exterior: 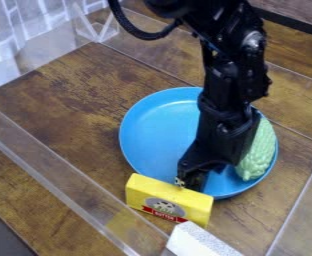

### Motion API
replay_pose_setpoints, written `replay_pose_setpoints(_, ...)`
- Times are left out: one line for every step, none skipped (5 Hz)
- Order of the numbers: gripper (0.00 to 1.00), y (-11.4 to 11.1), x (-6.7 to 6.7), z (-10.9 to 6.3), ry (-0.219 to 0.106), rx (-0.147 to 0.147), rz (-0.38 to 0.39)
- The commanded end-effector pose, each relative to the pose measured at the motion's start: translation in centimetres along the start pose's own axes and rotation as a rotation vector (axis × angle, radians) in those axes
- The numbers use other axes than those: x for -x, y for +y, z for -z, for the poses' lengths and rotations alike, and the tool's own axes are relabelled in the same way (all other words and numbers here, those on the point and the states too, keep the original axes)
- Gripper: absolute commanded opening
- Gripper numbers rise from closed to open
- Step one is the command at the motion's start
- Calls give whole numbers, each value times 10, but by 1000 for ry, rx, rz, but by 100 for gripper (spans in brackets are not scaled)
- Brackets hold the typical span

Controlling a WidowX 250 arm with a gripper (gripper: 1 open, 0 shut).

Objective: Put the yellow block in the blue tray

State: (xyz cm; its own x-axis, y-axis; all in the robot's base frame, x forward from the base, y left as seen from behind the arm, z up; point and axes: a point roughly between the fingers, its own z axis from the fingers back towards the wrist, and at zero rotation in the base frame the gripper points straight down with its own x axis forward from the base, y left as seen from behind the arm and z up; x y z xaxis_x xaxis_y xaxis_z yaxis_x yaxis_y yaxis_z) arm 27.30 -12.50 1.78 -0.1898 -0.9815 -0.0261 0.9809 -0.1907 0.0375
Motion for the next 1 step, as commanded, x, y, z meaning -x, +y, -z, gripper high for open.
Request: replay_pose_setpoints(0,-4,-3,-1,5,24,-47)
